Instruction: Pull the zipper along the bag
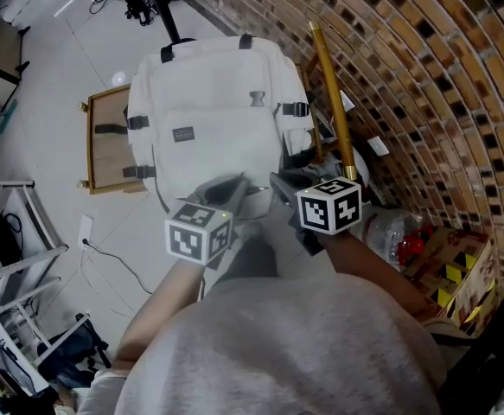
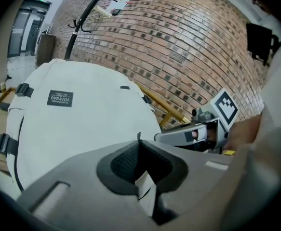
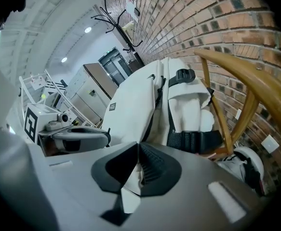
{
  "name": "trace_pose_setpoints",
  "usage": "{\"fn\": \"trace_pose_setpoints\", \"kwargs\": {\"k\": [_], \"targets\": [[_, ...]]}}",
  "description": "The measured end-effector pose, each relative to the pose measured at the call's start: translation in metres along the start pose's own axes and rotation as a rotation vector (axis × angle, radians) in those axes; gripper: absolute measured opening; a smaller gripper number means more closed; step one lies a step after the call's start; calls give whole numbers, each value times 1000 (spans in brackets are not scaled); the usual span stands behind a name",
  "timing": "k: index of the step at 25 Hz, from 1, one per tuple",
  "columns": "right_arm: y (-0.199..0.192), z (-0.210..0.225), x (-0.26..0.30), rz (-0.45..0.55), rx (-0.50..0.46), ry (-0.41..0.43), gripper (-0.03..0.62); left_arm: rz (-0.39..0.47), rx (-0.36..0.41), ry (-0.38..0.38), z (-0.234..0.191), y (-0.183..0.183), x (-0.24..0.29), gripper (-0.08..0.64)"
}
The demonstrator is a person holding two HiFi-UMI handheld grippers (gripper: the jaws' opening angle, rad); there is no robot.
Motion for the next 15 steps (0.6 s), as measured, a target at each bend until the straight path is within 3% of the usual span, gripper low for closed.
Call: {"fn": "trace_pose_setpoints", "kwargs": {"k": [15], "targets": [[-1,3,-2,-5,3,-33,12,-10,-62,40,-14,-11,-6,21]]}}
Point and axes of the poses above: the fingertips, and each gripper's own axes: x forward along the fingers, z to its right, y out of its top, the point moved 3 cm from there along -x, backward along the fingers, and after that the axes turned 11 degrees about y, right-handed, at the moved point
